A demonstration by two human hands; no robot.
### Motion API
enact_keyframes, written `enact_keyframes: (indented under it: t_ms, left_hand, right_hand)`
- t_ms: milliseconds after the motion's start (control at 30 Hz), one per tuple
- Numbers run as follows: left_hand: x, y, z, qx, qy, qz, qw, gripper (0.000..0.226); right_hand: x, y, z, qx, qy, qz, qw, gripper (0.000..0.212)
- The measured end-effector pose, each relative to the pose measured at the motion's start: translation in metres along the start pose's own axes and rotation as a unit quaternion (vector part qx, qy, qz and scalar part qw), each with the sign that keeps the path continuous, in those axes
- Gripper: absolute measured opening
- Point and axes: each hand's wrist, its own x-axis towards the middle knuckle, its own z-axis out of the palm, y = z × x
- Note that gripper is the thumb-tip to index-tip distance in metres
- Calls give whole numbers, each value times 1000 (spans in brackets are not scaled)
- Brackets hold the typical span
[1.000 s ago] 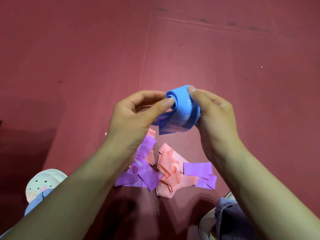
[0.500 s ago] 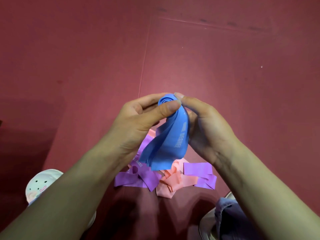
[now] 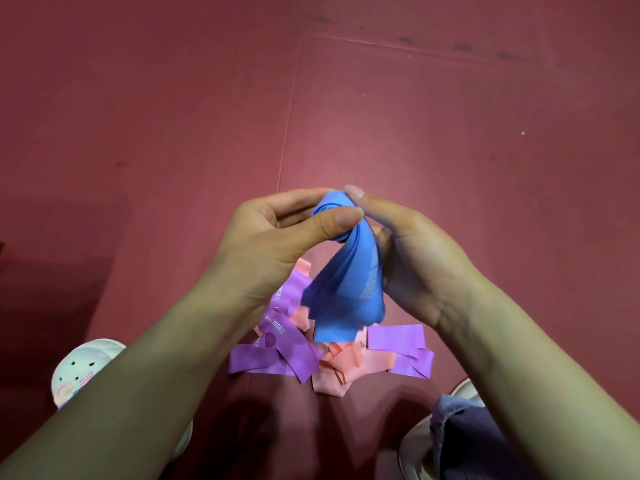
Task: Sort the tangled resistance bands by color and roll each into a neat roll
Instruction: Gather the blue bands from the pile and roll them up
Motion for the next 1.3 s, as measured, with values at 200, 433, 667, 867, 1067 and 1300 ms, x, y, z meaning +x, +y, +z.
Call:
enact_keyframes:
  t_ms: [200, 433, 667, 867, 1067, 1300]
  left_hand:
    - [2, 0, -1, -61, 9, 1, 998, 33]
    - [0, 5, -2, -66, -27, -22, 997, 60]
    - [-3, 9, 1, -14, -88, -30, 996, 65]
    - [-2, 6, -2, -29, -59, -11, 998, 37]
    - [-1, 6, -4, -14, -87, 3, 996, 41]
    - [-1, 4, -5, -40, -94, 14, 995, 46]
  right_hand:
    - [-3, -3, -7, 65, -119, -2, 991, 20]
    - [-4, -3, -5, 84, -151, -19, 985, 22]
    - [-5, -2, -5, 47, -132, 8, 990, 55]
    - [-4, -7, -11, -29, -133, 7, 991, 49]
    - [-6, -8, -12, 6, -187, -34, 982, 29]
    - [-4, -7, -12, -22, -209, -10, 978, 35]
